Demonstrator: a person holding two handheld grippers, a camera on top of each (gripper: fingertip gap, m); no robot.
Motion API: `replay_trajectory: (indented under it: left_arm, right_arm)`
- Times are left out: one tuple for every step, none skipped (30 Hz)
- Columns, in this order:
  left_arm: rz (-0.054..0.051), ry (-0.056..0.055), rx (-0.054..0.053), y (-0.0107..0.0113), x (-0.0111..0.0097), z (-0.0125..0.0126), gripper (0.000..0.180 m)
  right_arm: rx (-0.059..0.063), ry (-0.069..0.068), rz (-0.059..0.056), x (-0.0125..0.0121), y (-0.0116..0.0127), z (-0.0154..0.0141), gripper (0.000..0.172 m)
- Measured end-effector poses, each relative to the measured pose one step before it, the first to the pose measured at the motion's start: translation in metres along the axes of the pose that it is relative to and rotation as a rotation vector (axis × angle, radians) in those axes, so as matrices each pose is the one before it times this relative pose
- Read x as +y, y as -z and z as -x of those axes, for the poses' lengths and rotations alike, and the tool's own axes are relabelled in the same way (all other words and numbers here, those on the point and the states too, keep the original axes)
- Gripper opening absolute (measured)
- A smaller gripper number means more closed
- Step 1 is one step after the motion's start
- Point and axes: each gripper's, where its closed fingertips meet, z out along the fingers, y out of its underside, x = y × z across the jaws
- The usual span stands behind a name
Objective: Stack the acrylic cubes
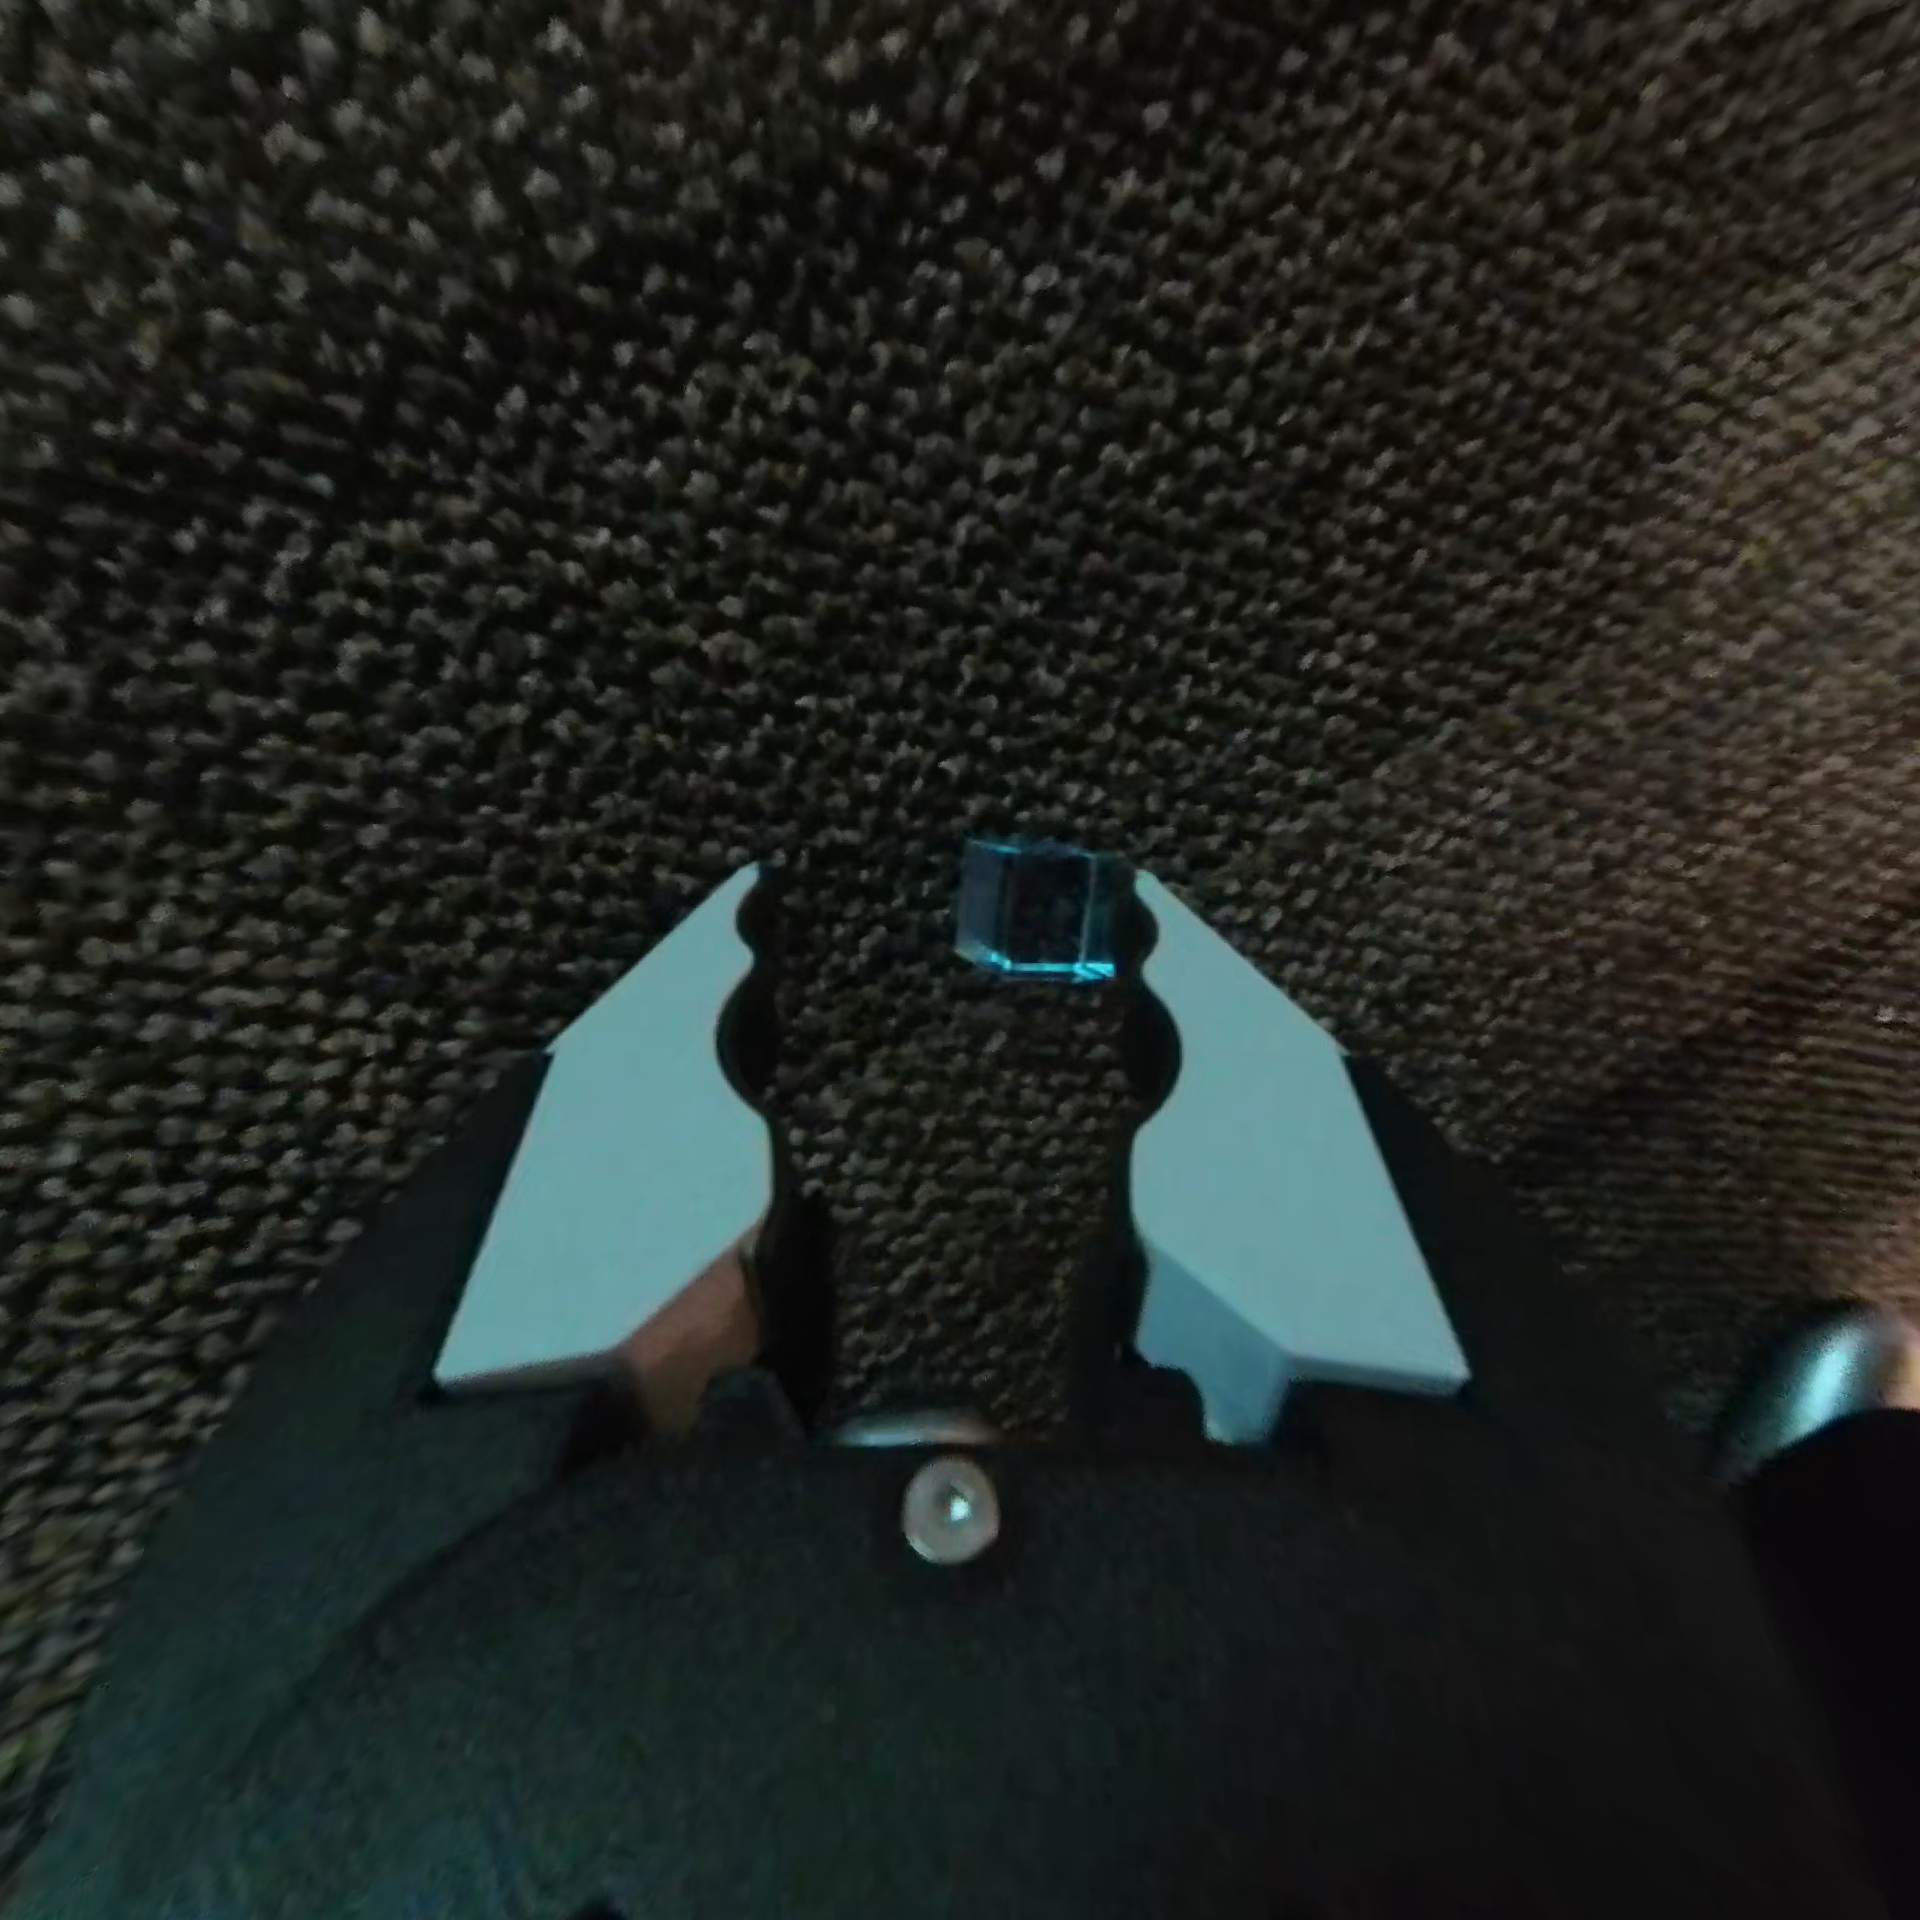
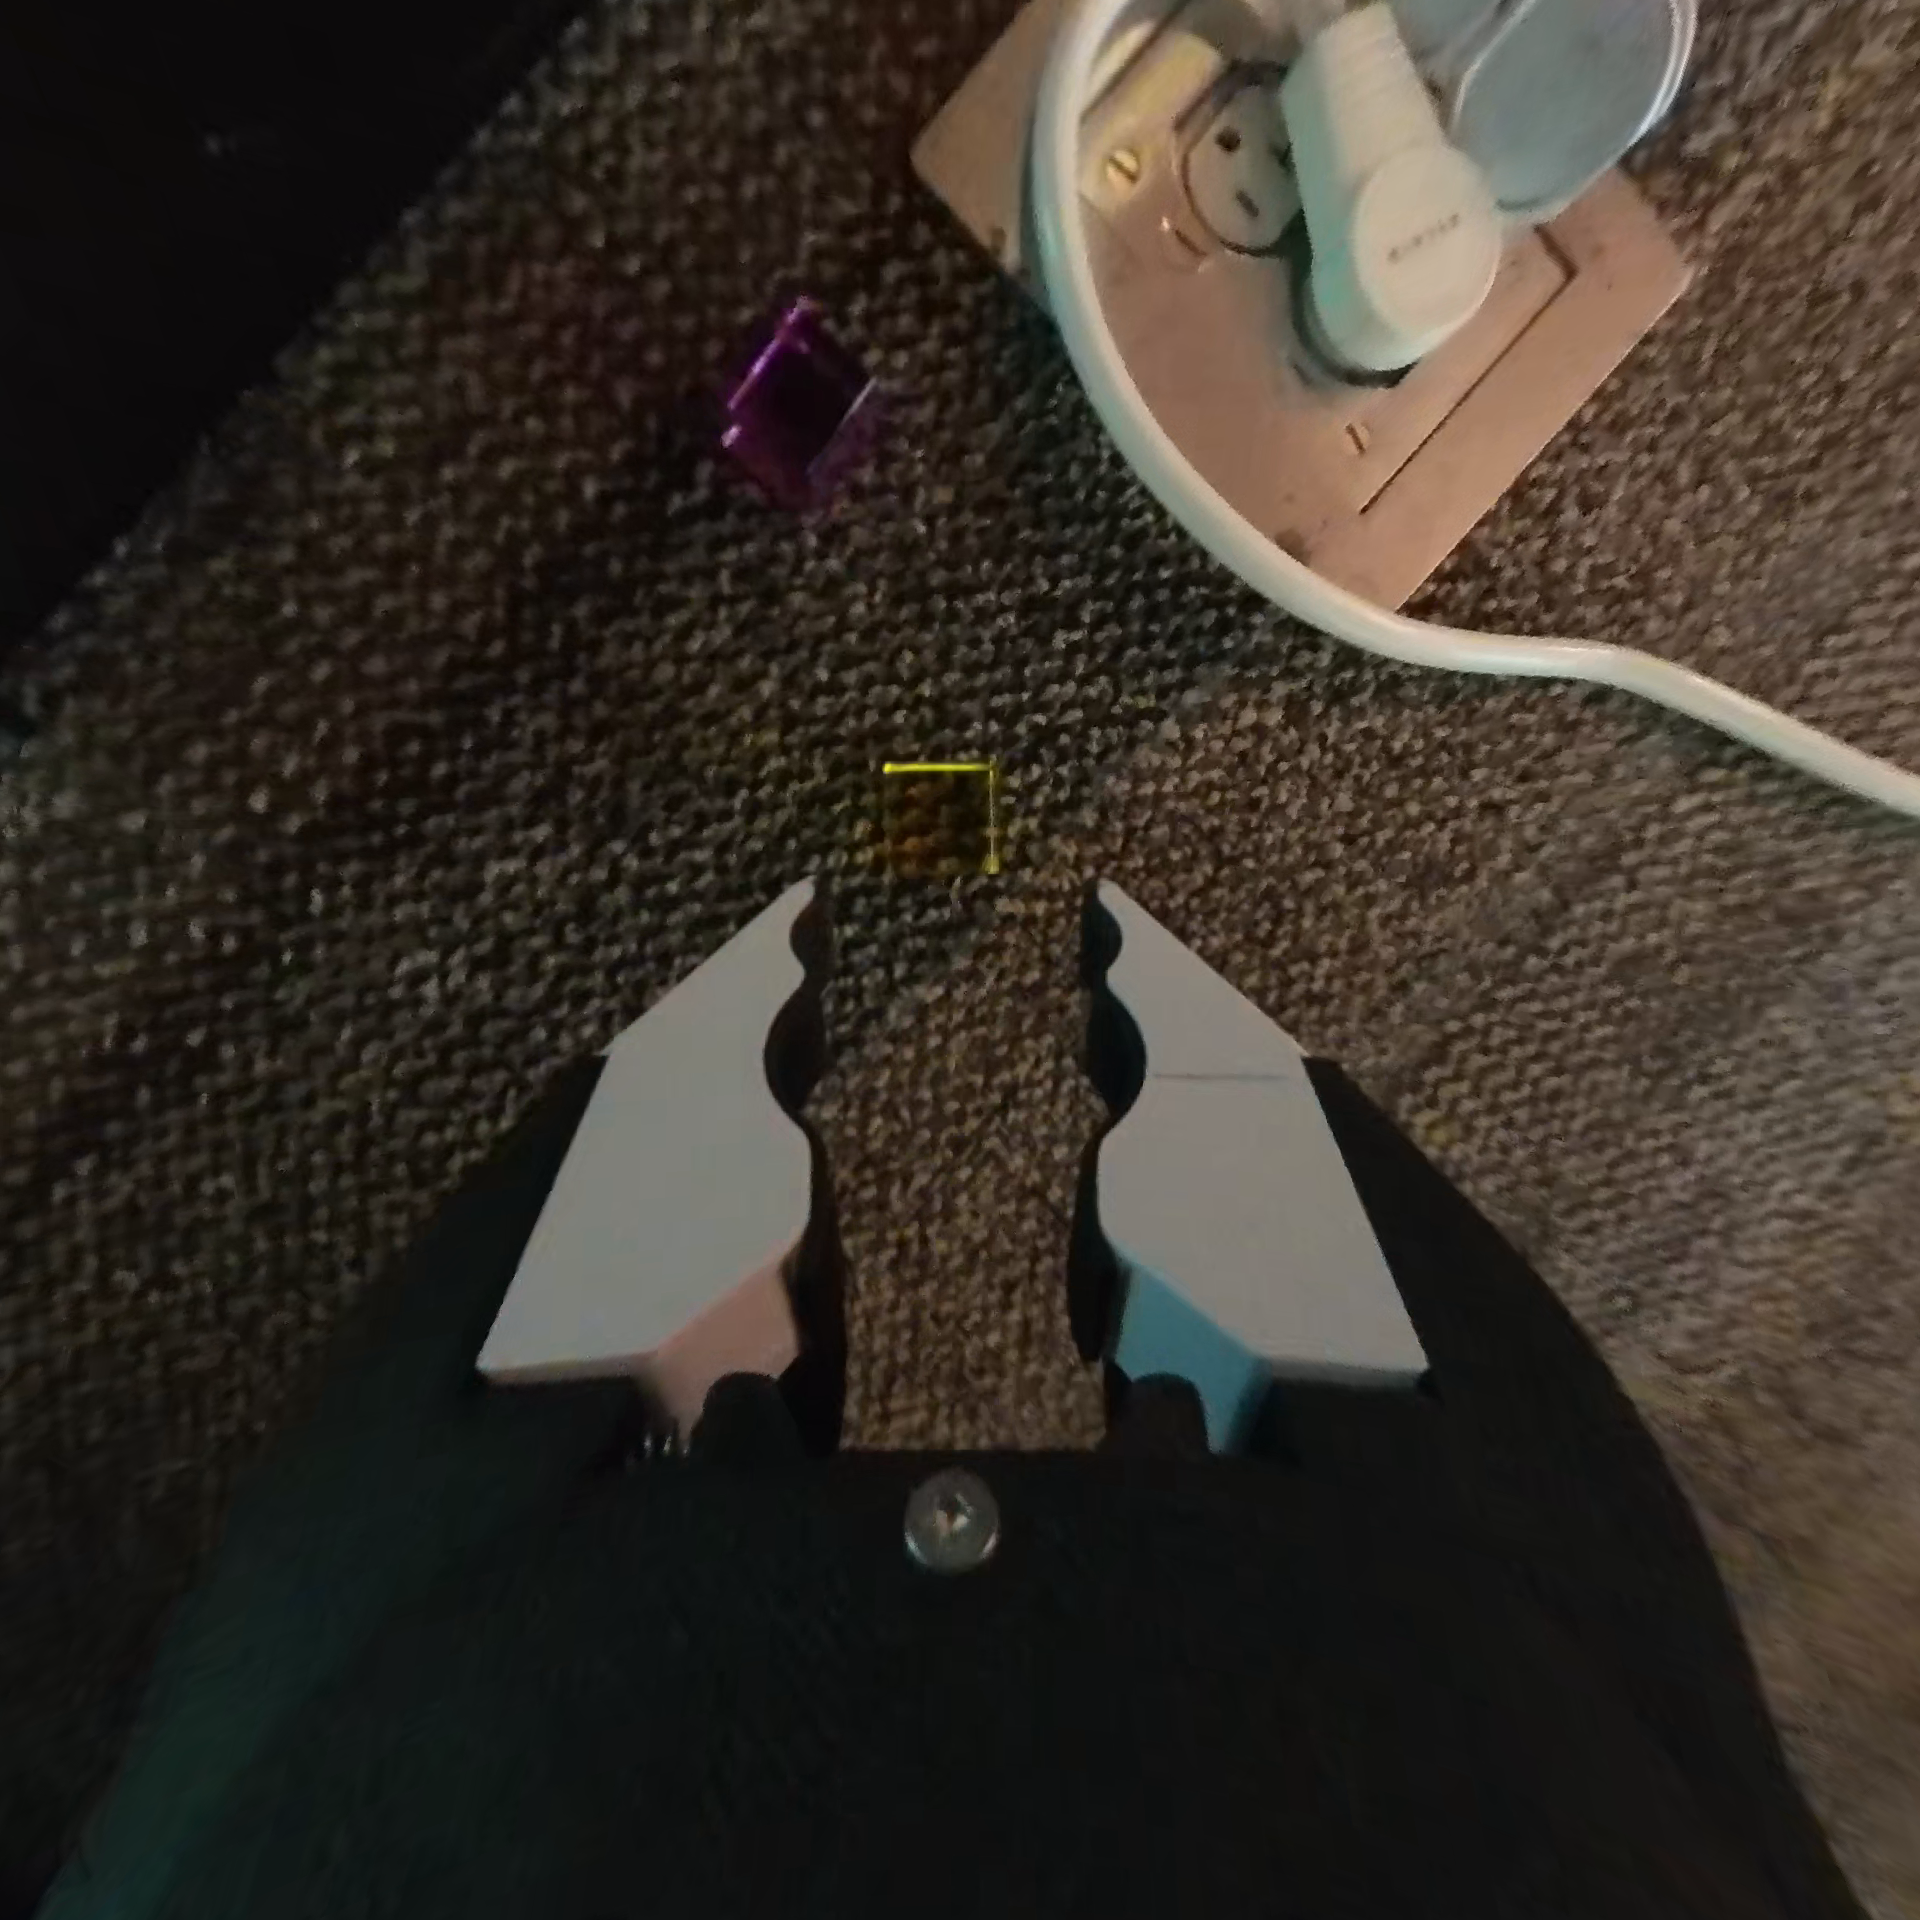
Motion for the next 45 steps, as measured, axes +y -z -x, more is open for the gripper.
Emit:
replay_trajectory:
  left_arm:
    - [-0.0219,0.0072,0.0138,-0.00069,-0.00020,-0.00252,0.059]
    - [-0.0193,-0.0017,0.0007,-0.00030,-0.00078,-0.00089,0.058]
    - [-0.0161,-0.0077,-0.0030,-0.00007,-0.00080,-0.00050,0.056]
    - [-0.0074,-0.0034,-0.0001,-0.00023,0.00019,-0.00090,0.056]
    - [-0.0018,0.0038,0.0013,-0.00039,0.00103,-0.00092,0.056]
    - [0.0000,0.0061,0.0059,-0.00024,0.00150,-0.00161,0.056]
    - [0.0023,0.0030,0.0040,-0.00015,0.00162,-0.00142,0.055]
    - [0.0035,-0.0034,0.0026,-0.00003,0.00162,-0.00142,0.055]
    - [0.0039,-0.0093,-0.0002,-0.00015,0.00159,-0.00132,0.055]
    - [0.0027,-0.0139,-0.0005,-0.00026,0.00113,-0.00171,0.054]
    - [0.0033,-0.0155,-0.0007,-0.00061,0.00067,-0.00179,0.054]
    - [0.0032,-0.0173,-0.0056,-0.00098,0.00009,-0.00109,0.052]
    - [0.0091,-0.0171,-0.0061,-0.00151,0.00084,-0.00085,0.049]
    - [0.0188,-0.0142,-0.0178,-0.00207,0.00192,0.00105,0.043]
    - [0.0215,-0.0126,-0.0245,-0.00205,0.00235,0.00229,0.037]
    - [0.0197,-0.0121,-0.0104,-0.00143,0.00219,0.00024,0.032]
    - [0.0167,-0.0180,0.0006,-0.00068,0.00153,-0.00131,0.027]
    - [0.0182,-0.0142,-0.0064,0.00019,0.00083,-0.00027,0.027]
    - [0.0218,-0.0105,-0.0103,0.00110,0.00104,0.00024,0.027]
    - [0.0160,-0.0085,-0.0018,0.00302,0.00090,-0.00132,0.027]
    - [-0.0016,-0.0042,0.0091,0.00559,-0.00035,-0.00333,0.026]
    - [-0.0138,-0.0047,0.0106,0.00811,-0.00091,-0.00434,0.026]
    - [-0.0150,-0.0066,0.0126,0.00962,-0.00017,-0.00509,0.026]
    - [-0.0136,-0.0080,0.0124,0.01065,0.00083,-0.00516,0.026]
    - [-0.0156,-0.0136,0.0134,0.01147,0.00101,-0.00512,0.026]
    - [-0.0129,-0.0153,0.0151,0.01176,0.00161,-0.00471,0.027]
    - [-0.0093,-0.0119,0.0150,0.01194,0.00167,-0.00405,0.027]
    - [-0.0107,-0.0085,0.0107,0.01264,0.00056,-0.00286,0.027]
    - [-0.0142,-0.0027,0.0057,0.01348,-0.00111,-0.00160,0.027]
    - [-0.0154,0.0042,0.0054,0.01424,-0.00279,-0.00141,0.027]
    - [-0.0183,0.0071,0.0017,0.01503,-0.00485,-0.00095,0.027]
    - [-0.0226,0.0060,0.0010,0.01561,-0.00700,-0.00114,0.027]
    - [-0.0255,0.0028,0.0027,0.01602,-0.00875,-0.00195,0.027]
    - [-0.0280,0.0000,0.0000,0.01645,-0.01020,-0.00216,0.027]
    - [-0.0299,0.0018,-0.0025,0.01694,-0.01133,-0.00218,0.027]
    - [-0.0339,-0.0011,0.0007,0.01718,-0.01307,-0.00280,0.027]
    - [-0.0339,-0.0185,0.0028,0.01637,-0.01606,-0.00267,0.027]
    - [-0.0261,-0.0364,-0.0065,0.01507,-0.01960,0.00035,0.027]
    - [-0.0340,-0.0377,-0.0194,0.01603,-0.02433,0.00405,0.027]
    - [-0.0561,-0.0193,-0.0156,0.01804,-0.02878,0.00501,0.027]
    - [-0.0685,-0.0001,-0.0098,0.01956,-0.03065,0.00485,0.027]
    - [-0.0694,0.0051,-0.0183,0.02013,-0.03063,0.00593,0.027]
    - [-0.0669,0.0083,-0.0217,0.02056,-0.02972,0.00558,0.027]
    - [-0.0690,0.0106,-0.0144,0.02128,-0.02948,0.00320,0.027]
    - [-0.0721,0.0127,-0.0095,0.02201,-0.02922,0.00074,0.027]
  right_arm:
    - [-0.0107,-0.0151,-0.0008,-0.00043,-0.00594,-0.00168,0.045]
    - [-0.0083,0.0015,-0.0052,-0.00085,-0.00527,-0.00071,0.044]
    - [-0.0138,0.0060,0.0002,-0.00006,-0.00541,0.00096,0.043]
    - [-0.0159,0.0035,0.0099,0.00121,-0.00605,0.00170,0.042]
    - [-0.0164,0.0016,0.0113,0.00091,-0.00600,0.00208,0.042]
    - [-0.0258,-0.0029,0.0054,-0.00065,-0.00547,0.00352,0.044]
    - [-0.0303,-0.0109,0.0082,-0.00072,-0.00519,0.00449,0.043]
    - [-0.0151,-0.0073,0.0199,0.00082,-0.00504,0.00250,0.043]
    - [-0.0034,0.0094,0.0251,0.00196,-0.00435,0.00140,0.040]
    - [-0.0002,0.0256,0.0160,0.00110,-0.00266,0.00142,0.035]
    - [0.0047,0.0312,0.0027,-0.00035,-0.00062,0.00077,0.031]
    - [0.0022,0.0209,0.0004,-0.00034,0.00001,0.00066,0.027]
    - [0.0052,0.0105,0.0021,0.00000,0.00050,0.00004,0.027]
    - [0.0101,0.0128,0.0008,0.00025,0.00134,-0.00010,0.026]
    - [0.0099,0.0205,-0.0021,0.00004,0.00247,0.00091,0.026]
    - [0.0004,0.0248,-0.0055,-0.00018,0.00361,0.00312,0.026]
    - [-0.0062,0.0260,-0.0108,-0.00083,0.00490,0.00534,0.026]
    - [-0.0073,0.0287,-0.0165,-0.00172,0.00635,0.00693,0.026]
    - [-0.0108,0.0299,-0.0203,-0.00237,0.00754,0.00914,0.026]
    - [-0.0161,0.0322,-0.0227,-0.00247,0.00825,0.01176,0.026]
    - [-0.0201,0.0389,-0.0246,-0.00282,0.00899,0.01440,0.026]
    - [-0.0220,0.0466,-0.0235,-0.00283,0.00946,0.01678,0.026]
    - [-0.0228,0.0488,-0.0218,-0.00283,0.00948,0.01856,0.026]
    - [-0.0245,0.0411,-0.0204,-0.00324,0.00919,0.01958,0.026]
    - [-0.0268,0.0262,-0.0184,-0.00357,0.00862,0.01978,0.027]
    - [-0.0242,0.0122,-0.0174,-0.00390,0.00807,0.01870,0.027]
    - [-0.0179,0.0042,-0.0177,-0.00467,0.00779,0.01660,0.027]
    - [-0.0121,0.0032,-0.0165,-0.00518,0.00760,0.01442,0.027]
    - [-0.0087,0.0045,-0.0146,-0.00602,0.00764,0.01271,0.027]
    - [-0.0084,0.0050,-0.0146,-0.00709,0.00797,0.01200,0.027]
    - [-0.0087,0.0099,-0.0161,-0.00848,0.00872,0.01160,0.027]
    - [-0.0088,0.0144,-0.0169,-0.00963,0.00964,0.01123,0.027]
    - [-0.0097,0.0131,-0.0175,-0.01047,0.01079,0.01112,0.027]
    - [-0.0073,0.0094,-0.0183,-0.01118,0.01216,0.01030,0.027]
    - [-0.0039,0.0038,-0.0176,-0.01155,0.01338,0.00926,0.027]
    - [-0.0019,-0.0029,-0.0145,-0.01156,0.01467,0.00840,0.027]
    - [-0.0005,-0.0095,-0.0116,-0.01208,0.01606,0.00796,0.027]
    - [-0.0014,-0.0128,-0.0132,-0.01321,0.01739,0.00802,0.027]
    - [-0.0036,-0.0132,-0.0141,-0.01415,0.01846,0.00801,0.027]
    - [-0.0026,-0.0192,-0.0111,-0.01410,0.01928,0.00760,0.027]
    - [-0.0043,-0.0280,-0.0121,-0.01376,0.02075,0.00757,0.027]
    - [-0.0119,-0.0283,-0.0152,-0.01366,0.02207,0.00914,0.027]
    - [-0.0234,-0.0181,-0.0192,-0.01433,0.02300,0.01193,0.027]
    - [-0.0383,0.0011,-0.0266,-0.01584,0.02341,0.01570,0.027]
    - [-0.0491,0.0192,-0.0304,-0.01735,0.02358,0.01875,0.027]
